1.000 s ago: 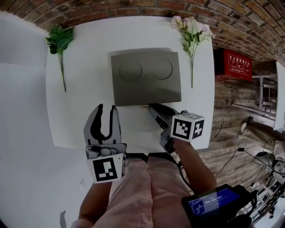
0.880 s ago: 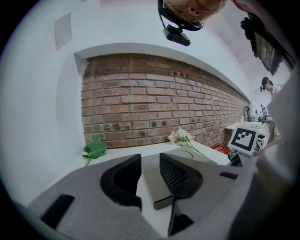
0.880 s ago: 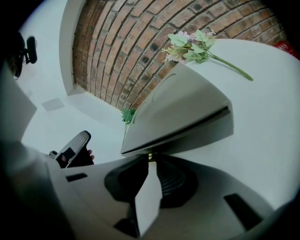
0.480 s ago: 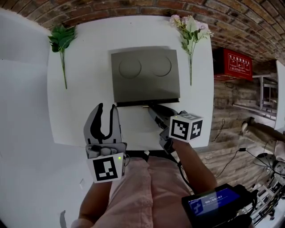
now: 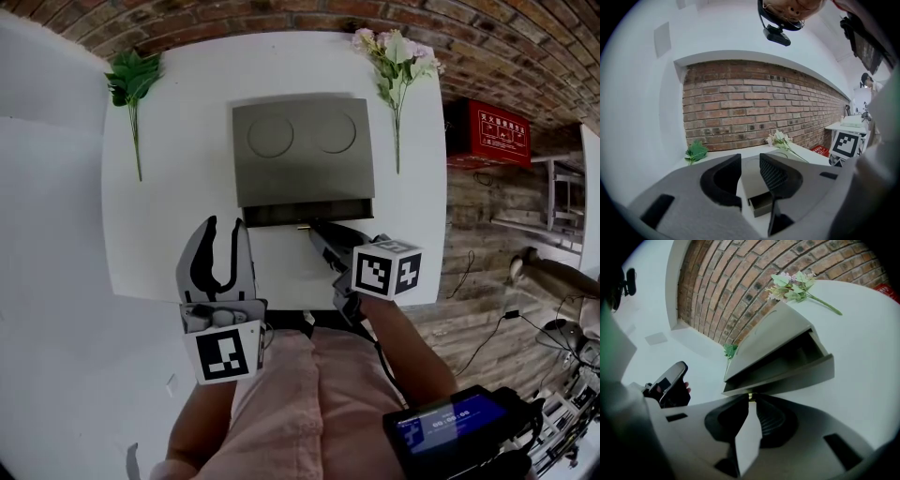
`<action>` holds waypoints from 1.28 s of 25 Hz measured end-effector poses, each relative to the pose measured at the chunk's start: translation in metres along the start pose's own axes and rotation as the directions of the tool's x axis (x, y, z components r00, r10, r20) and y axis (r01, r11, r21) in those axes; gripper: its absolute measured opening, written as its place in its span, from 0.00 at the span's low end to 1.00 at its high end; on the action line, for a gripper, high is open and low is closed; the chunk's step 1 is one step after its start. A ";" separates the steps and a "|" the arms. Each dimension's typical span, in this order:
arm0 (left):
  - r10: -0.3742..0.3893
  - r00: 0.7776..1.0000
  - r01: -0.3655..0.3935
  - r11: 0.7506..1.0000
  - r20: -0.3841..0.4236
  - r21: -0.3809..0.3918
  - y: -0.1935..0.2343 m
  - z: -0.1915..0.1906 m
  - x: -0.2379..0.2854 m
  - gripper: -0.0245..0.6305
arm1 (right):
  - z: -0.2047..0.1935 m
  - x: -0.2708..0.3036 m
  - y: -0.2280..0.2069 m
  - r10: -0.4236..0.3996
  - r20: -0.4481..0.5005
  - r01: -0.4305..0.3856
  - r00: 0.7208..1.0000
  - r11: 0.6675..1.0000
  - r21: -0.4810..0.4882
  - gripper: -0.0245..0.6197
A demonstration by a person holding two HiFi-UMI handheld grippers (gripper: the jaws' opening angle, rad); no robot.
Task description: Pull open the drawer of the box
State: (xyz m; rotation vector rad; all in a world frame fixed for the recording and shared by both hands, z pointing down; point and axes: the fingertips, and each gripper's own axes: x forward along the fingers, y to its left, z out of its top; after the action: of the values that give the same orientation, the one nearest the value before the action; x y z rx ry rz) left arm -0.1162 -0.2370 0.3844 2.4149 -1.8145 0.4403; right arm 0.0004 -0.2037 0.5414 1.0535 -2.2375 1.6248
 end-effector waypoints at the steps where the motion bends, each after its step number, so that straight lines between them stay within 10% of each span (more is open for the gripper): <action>1: 0.003 1.000 -0.003 1.000 -0.001 0.002 -0.001 0.001 -0.002 0.23 | -0.001 -0.001 0.000 0.001 -0.001 -0.001 1.000 1.000 -0.001 0.13; 32: 0.035 0.998 -0.037 0.999 0.059 0.039 -0.030 0.014 -0.066 0.05 | -0.063 -0.034 0.008 0.014 -0.038 -0.015 0.999 1.000 -0.027 0.12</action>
State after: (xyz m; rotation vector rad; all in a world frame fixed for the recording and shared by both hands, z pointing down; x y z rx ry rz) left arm -0.1016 -0.1707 0.3554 2.4494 -1.8933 0.4169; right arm 0.0045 -0.1318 0.5419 0.9936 -2.2416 1.6019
